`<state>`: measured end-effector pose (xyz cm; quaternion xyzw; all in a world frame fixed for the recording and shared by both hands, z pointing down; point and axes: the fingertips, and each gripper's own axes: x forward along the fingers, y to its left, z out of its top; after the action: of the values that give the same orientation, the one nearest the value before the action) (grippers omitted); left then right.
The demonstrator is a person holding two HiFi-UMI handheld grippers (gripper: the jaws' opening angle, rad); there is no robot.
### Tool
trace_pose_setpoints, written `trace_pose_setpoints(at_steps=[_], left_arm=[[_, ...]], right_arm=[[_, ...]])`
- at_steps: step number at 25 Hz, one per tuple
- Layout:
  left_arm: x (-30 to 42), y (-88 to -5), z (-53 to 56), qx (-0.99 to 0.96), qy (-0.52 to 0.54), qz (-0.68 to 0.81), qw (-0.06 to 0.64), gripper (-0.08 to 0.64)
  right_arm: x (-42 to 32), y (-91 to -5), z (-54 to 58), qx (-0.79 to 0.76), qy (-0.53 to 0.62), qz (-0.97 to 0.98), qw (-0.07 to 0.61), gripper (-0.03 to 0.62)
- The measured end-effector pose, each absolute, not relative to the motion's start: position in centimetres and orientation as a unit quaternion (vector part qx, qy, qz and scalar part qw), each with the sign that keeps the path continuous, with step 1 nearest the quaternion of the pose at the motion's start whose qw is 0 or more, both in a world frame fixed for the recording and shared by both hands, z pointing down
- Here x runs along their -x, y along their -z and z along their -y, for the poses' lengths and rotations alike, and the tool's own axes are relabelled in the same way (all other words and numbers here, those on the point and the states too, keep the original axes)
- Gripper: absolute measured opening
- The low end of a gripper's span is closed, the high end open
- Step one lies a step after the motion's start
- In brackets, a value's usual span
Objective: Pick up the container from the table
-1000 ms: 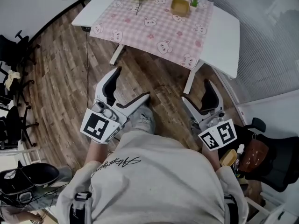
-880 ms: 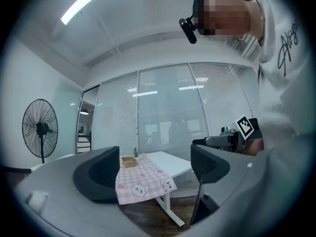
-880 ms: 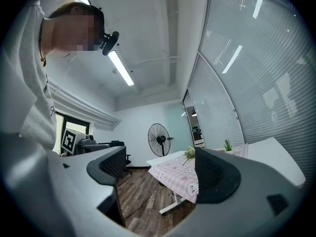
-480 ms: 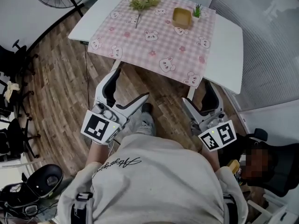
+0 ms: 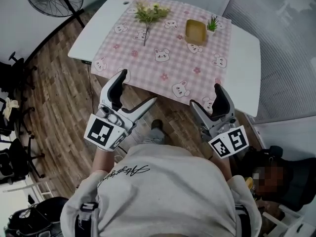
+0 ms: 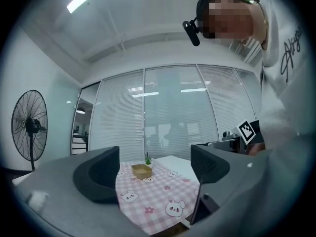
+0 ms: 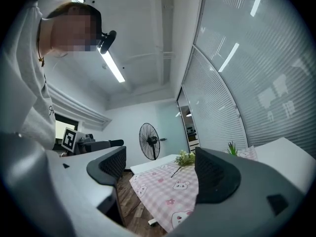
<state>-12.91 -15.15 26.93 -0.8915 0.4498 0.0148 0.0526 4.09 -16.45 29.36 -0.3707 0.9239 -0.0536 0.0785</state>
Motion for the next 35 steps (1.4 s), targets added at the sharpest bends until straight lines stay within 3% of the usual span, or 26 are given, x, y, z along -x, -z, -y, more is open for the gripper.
trace_pose_setpoints(at_steps=[35], left_arm=[[14.7, -27.7, 31.4, 0.934, -0.009, -0.354, 0.051, 0.436]], right_arm=[[-2.6, -28.7, 29.0, 0.464, 0.040, -0.882, 0.066, 0.422]])
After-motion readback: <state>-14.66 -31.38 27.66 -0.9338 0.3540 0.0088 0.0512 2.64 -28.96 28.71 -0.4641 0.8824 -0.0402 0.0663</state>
